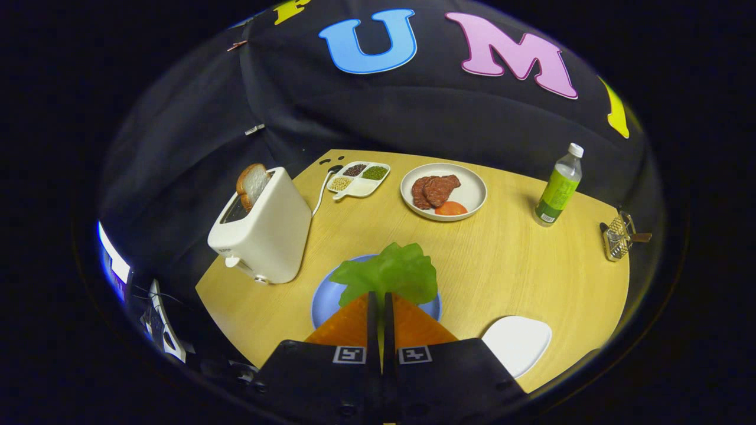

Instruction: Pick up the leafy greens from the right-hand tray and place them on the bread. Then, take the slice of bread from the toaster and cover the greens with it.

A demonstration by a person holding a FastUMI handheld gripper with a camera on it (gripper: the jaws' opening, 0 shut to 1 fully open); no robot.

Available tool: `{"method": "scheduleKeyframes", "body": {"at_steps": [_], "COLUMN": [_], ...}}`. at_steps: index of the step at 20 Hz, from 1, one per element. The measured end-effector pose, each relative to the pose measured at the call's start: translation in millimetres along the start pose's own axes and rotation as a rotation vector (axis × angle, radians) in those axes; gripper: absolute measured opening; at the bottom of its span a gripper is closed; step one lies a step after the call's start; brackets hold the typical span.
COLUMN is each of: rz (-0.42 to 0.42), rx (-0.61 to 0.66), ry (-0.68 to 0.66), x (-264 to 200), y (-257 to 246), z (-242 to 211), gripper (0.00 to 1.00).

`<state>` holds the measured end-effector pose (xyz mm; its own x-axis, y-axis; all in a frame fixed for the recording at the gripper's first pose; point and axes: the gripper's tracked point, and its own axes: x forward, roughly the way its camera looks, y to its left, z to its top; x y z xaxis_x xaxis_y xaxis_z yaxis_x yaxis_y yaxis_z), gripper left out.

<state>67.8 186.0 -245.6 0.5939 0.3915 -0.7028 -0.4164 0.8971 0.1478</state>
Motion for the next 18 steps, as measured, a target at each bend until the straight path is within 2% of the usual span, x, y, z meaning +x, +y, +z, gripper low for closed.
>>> {"method": "scheduleKeyframes", "body": {"at_steps": [6, 13, 14, 16, 18], "rz": [0.031, -0.013, -0.021, -0.043, -0.06], "rx": [0.044, 0.022, 0.02, 0.024, 0.035], "ry": [0.056, 0.13, 0.139, 0.139, 0.128], "x": [39.5, 59.8, 62.2, 62.5, 61.1], "y": [22.9, 20.7, 19.3, 14.8, 11.0], "z": [-25.3, -46.8, -50.6, -51.7, -50.6], "gripper": [0.05, 0.07, 0.15, 0.23, 0.27]}}
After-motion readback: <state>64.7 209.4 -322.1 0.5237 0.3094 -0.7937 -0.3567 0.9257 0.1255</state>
